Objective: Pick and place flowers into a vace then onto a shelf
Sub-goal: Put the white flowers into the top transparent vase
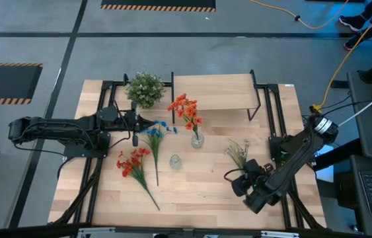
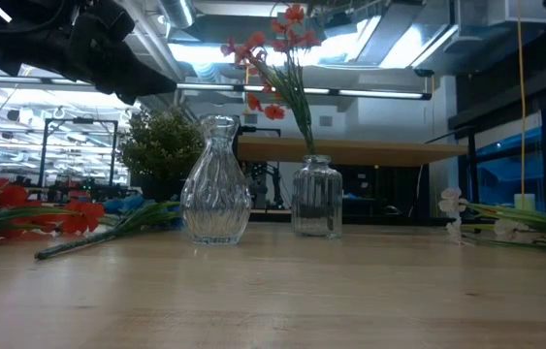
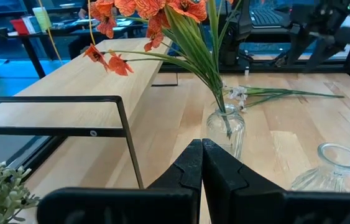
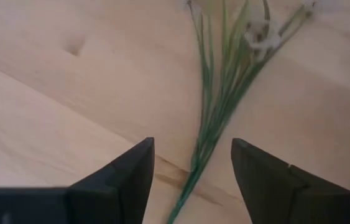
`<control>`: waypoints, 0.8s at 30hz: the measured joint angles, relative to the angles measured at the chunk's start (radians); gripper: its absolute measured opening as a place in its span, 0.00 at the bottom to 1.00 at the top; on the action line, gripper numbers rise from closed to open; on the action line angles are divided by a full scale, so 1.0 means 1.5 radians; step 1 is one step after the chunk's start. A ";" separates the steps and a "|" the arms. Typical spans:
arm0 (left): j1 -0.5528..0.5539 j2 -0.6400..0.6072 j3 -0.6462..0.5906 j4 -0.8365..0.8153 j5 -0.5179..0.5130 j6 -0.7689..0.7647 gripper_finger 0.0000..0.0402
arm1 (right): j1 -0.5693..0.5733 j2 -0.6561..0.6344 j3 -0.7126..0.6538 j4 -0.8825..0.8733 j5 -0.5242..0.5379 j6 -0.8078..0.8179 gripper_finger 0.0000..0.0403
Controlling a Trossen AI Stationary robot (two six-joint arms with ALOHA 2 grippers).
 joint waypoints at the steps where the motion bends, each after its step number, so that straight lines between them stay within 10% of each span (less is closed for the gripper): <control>1: 0.000 0.000 0.000 0.000 0.000 0.000 0.01 | 0.000 0.008 0.000 0.000 -0.005 0.000 0.53; 24: 0.000 0.000 0.000 -0.001 0.000 -0.002 0.01 | -0.005 0.124 0.000 0.011 -0.019 0.091 0.53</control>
